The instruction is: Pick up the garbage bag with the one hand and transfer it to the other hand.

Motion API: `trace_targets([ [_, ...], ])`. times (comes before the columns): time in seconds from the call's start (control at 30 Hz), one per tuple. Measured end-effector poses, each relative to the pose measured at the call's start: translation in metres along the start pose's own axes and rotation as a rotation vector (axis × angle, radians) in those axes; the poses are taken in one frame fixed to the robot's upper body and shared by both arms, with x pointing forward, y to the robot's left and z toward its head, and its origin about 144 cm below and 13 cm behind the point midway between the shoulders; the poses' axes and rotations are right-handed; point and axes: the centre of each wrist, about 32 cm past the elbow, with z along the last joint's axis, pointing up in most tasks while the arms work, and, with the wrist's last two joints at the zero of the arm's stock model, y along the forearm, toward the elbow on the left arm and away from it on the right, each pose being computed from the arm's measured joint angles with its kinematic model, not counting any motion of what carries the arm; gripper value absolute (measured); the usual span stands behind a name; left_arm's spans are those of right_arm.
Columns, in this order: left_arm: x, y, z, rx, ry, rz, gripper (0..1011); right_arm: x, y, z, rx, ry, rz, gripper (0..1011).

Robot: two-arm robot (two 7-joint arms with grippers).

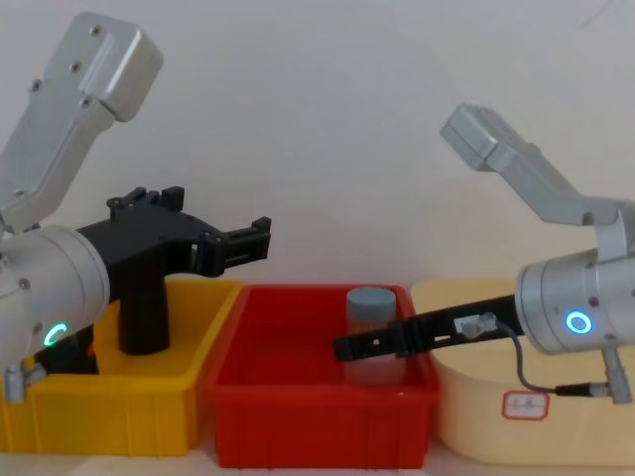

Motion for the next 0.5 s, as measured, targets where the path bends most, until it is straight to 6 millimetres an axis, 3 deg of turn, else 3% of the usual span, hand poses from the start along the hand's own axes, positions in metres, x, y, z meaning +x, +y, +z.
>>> trace_targets([
  [0.5,0.0000,0.0000,0.0000,0.000,0.000,0.000,1000,-0.0008,0.0059,-0.0004,-0.014,-0.007,0.000,1001],
])
